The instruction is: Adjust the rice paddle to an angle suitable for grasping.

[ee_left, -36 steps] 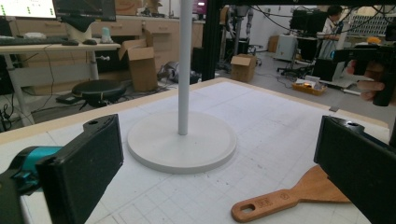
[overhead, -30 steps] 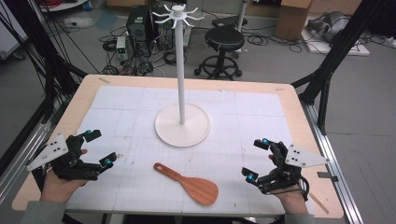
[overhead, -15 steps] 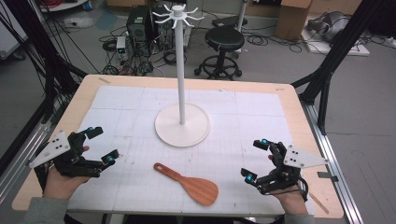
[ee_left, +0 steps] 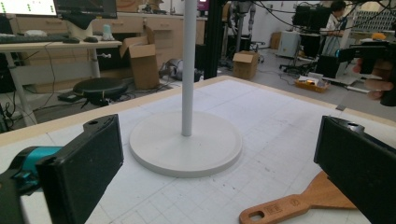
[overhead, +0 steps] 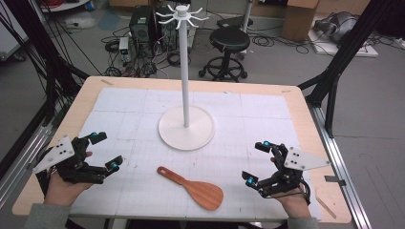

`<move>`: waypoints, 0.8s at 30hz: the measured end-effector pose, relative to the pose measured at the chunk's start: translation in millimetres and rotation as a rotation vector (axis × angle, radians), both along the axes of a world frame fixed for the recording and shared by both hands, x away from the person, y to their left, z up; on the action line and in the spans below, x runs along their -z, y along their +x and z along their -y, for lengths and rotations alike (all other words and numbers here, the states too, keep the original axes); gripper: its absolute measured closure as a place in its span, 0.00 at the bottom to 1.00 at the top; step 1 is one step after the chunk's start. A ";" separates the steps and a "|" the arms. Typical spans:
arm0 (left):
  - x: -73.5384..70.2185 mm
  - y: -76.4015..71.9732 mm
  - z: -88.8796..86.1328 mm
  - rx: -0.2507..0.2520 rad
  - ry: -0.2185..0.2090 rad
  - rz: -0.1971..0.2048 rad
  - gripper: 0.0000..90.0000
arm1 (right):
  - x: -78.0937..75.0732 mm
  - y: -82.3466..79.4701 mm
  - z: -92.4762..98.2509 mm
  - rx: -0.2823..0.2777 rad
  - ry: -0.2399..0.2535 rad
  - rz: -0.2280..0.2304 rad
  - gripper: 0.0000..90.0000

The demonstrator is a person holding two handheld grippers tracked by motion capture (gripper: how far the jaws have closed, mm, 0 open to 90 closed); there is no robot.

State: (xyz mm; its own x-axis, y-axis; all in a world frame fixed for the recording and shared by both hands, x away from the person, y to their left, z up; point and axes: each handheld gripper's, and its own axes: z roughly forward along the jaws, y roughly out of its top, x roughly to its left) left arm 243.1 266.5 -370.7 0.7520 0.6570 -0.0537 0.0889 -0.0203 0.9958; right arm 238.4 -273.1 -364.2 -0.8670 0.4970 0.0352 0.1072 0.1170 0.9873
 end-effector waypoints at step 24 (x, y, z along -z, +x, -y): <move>2.3 -2.4 -3.2 -0.007 -0.001 -0.017 0.02 | 17.0 2.3 -64.0 -0.075 -0.144 -0.043 0.00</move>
State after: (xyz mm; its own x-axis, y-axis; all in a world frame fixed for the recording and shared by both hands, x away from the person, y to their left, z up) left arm 240.7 269.6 -373.0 0.7460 0.6625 -0.0676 0.1063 -0.0183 0.9942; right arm 240.7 -209.1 -381.2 -0.9011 0.4336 0.0064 0.1348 0.2661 0.9545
